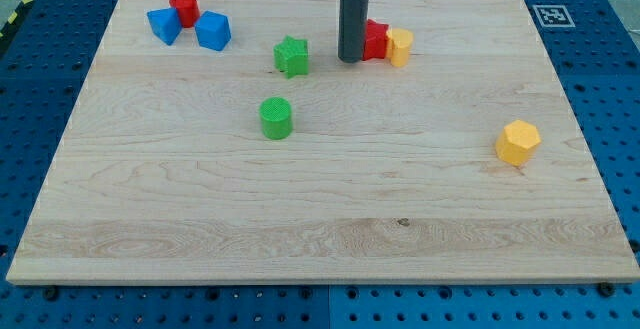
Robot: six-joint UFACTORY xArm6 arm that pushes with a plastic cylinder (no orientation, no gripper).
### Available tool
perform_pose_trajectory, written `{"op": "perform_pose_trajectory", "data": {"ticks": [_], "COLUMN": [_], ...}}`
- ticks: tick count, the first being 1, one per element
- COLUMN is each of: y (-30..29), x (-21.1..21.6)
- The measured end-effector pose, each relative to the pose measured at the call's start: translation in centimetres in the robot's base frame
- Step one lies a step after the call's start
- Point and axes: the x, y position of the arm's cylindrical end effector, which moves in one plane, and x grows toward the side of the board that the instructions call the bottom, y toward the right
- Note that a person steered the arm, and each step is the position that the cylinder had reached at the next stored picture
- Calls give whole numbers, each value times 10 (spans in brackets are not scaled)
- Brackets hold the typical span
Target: Move the red star left a bit
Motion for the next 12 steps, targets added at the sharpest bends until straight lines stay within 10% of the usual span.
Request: {"op": "perform_pose_trajectory", "data": {"ticks": [4, 7, 9, 12], "y": [52, 138, 291, 218], "x": [-27, 83, 16, -73]}}
